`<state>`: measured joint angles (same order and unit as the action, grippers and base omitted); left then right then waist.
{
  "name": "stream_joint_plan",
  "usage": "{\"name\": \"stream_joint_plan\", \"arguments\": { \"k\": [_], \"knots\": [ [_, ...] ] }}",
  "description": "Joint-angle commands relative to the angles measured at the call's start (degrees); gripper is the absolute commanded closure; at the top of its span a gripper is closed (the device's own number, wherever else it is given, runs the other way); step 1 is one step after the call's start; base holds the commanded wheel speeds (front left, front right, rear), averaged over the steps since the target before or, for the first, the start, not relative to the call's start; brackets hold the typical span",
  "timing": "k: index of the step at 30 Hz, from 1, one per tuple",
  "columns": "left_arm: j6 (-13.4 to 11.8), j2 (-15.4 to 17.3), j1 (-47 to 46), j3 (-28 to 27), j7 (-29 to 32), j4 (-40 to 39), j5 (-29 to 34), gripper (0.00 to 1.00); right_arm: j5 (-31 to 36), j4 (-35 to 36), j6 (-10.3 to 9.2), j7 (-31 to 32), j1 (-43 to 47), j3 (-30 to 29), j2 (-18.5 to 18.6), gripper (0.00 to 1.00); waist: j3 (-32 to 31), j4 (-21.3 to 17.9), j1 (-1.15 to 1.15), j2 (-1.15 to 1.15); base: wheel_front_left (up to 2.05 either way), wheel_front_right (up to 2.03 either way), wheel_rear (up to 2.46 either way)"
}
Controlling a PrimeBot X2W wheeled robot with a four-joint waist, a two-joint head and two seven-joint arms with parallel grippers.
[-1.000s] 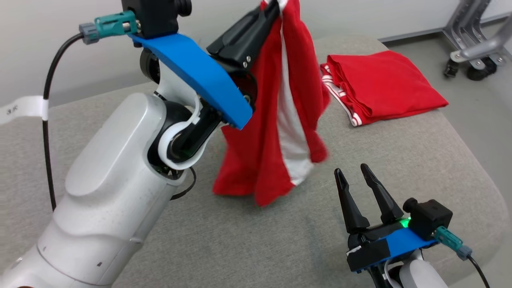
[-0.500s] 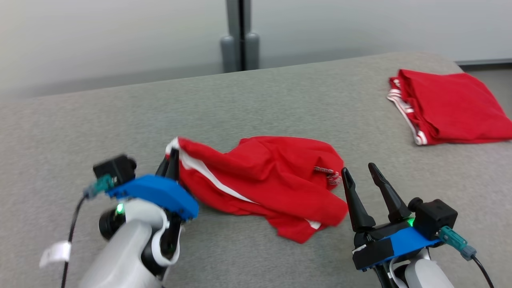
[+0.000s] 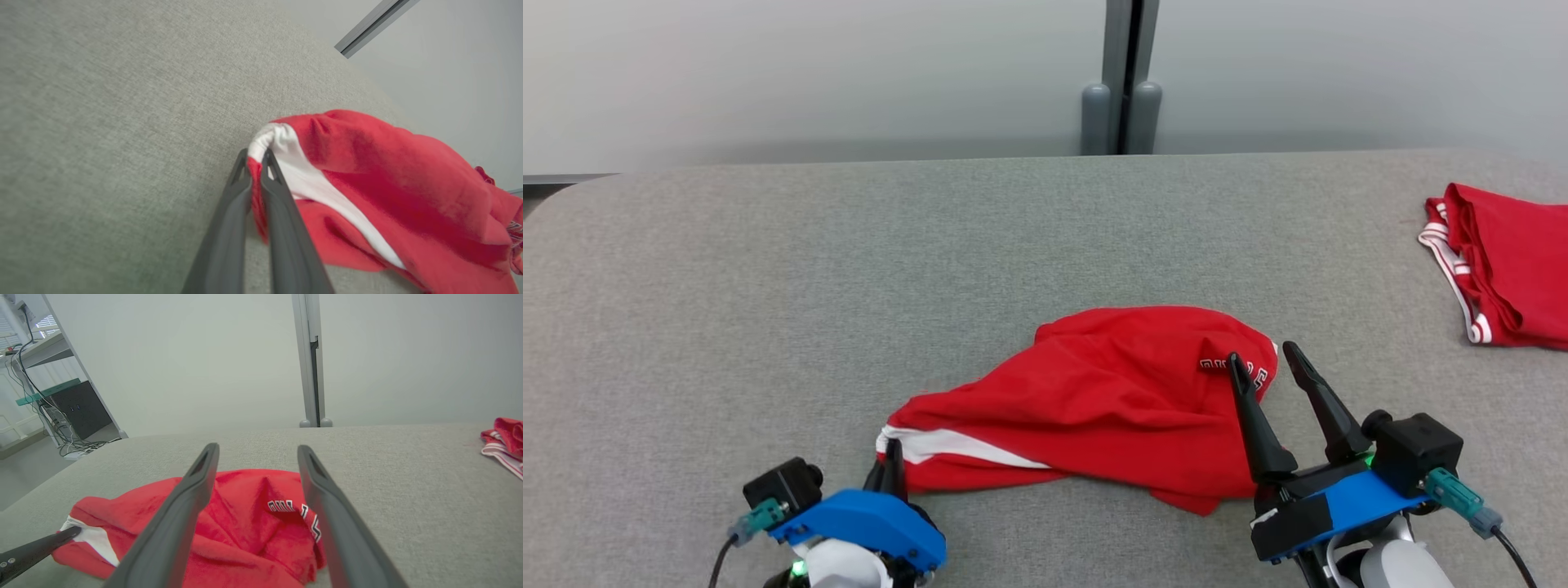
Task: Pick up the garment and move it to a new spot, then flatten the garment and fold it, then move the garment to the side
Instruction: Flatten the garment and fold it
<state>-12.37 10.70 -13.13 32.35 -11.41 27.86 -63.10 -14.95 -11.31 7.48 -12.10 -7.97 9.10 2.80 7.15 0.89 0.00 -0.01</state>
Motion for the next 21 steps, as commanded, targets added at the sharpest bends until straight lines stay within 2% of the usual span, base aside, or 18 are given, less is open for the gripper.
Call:
{"name": "stream_joint_plan", "arguments": {
  "k": [1,2,3,11,16,17,21],
  "knots": [
    [0.78,0.01,0.98,0.72,-0.28,-0.09,0.27,0.69,0.43,0.48,0.03,0.34,0.43,-0.03,0.19,0.0,-0.21,0.39,0.0,0.01,0.0,0.0,0.0],
    [1.58,0.15,1.17,1.33,-0.22,-0.4,0.68,0.4,0.47,0.57,0.03,0.45,0.58,-0.06,0.19,0.0,-0.36,0.58,0.0,0.01,0.0,0.0,0.0],
    [2.0,0.47,1.37,1.55,-0.39,-0.53,0.96,0.0,0.49,0.63,0.03,0.59,0.77,-0.11,0.19,0.0,-0.54,0.75,0.0,0.01,0.0,0.0,0.0],
    [4.03,4.0,2.03,2.05,-3.45,-3.18,8.41,0.0,1.26,1.84,0.03,1.67,2.22,-1.7,0.18,0.0,-2.37,1.54,0.0,0.01,0.0,0.0,0.0],
    [2.61,6.51,2.82,-1.83,-3.8,-8.21,17.44,0.0,1.8,2.97,0.03,2.38,3.46,-3.0,0.18,0.0,-3.25,1.9,0.0,0.01,0.0,0.0,0.0],
    [2.61,6.51,2.82,-1.83,-3.8,-8.21,17.44,0.0,1.8,2.97,0.03,2.38,3.46,-3.0,0.18,0.0,-3.25,1.9,0.0,0.01,0.0,0.0,0.0],
    [1.48,7.82,5.36,-5.71,-3.79,-13.18,27.33,0.0,2.12,3.84,0.03,2.87,4.44,-3.73,0.18,0.0,-3.66,2.04,0.0,0.01,0.0,0.0,0.0]
  ]
}}
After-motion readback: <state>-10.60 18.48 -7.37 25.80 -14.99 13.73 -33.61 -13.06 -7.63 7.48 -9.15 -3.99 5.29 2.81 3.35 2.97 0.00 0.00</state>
